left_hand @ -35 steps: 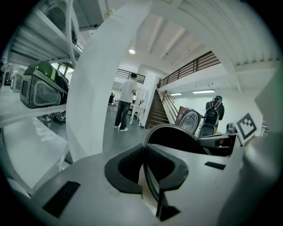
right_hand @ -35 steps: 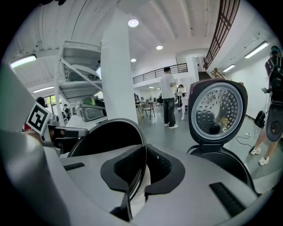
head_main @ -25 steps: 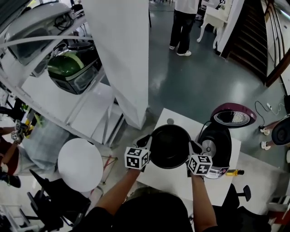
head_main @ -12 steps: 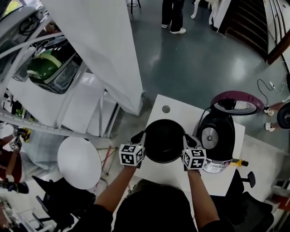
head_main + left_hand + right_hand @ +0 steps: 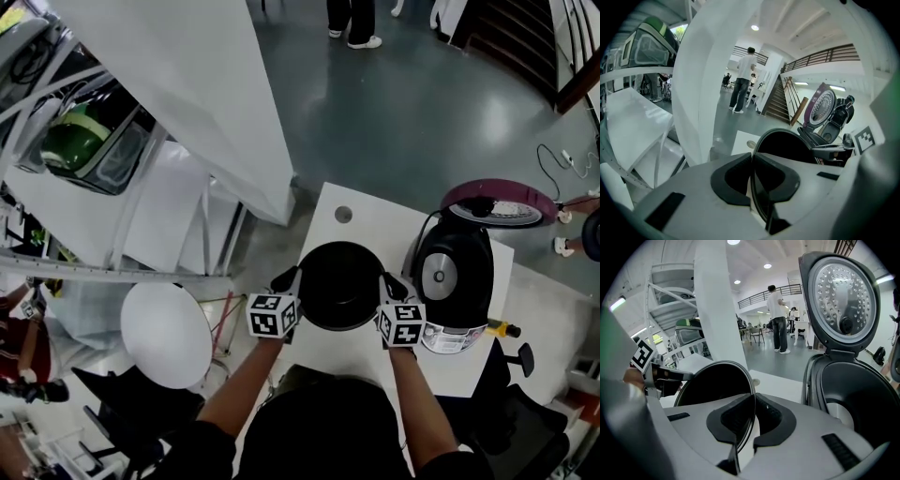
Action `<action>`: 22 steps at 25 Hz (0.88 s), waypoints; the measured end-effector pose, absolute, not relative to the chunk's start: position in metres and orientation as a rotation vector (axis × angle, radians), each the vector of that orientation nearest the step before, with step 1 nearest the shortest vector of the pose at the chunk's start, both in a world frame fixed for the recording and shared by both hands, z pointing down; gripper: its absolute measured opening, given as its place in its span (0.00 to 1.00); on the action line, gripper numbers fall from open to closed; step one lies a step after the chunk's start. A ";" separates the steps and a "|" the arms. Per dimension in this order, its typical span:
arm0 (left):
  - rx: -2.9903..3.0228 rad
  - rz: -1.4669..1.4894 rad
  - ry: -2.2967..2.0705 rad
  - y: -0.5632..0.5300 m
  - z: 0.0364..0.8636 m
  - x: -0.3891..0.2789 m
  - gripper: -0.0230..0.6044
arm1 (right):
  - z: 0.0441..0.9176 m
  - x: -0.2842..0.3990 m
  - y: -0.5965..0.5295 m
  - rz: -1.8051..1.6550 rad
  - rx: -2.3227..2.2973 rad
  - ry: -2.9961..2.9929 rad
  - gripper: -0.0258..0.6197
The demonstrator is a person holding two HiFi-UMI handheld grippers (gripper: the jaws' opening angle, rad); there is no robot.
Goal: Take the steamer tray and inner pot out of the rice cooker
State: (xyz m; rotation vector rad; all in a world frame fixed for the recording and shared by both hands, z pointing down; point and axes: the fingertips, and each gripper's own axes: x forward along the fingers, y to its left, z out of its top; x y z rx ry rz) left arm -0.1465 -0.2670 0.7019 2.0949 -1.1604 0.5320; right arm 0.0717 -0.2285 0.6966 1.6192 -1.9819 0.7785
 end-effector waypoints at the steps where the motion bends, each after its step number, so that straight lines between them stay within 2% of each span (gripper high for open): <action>1: 2.088 0.530 -1.163 -0.267 0.703 -0.147 0.08 | 0.698 0.071 -0.229 0.780 1.619 -1.980 0.08; 22: 2.080 0.540 -1.137 -0.278 0.729 -0.147 0.07 | 0.725 0.072 -0.240 0.798 1.655 -1.940 0.08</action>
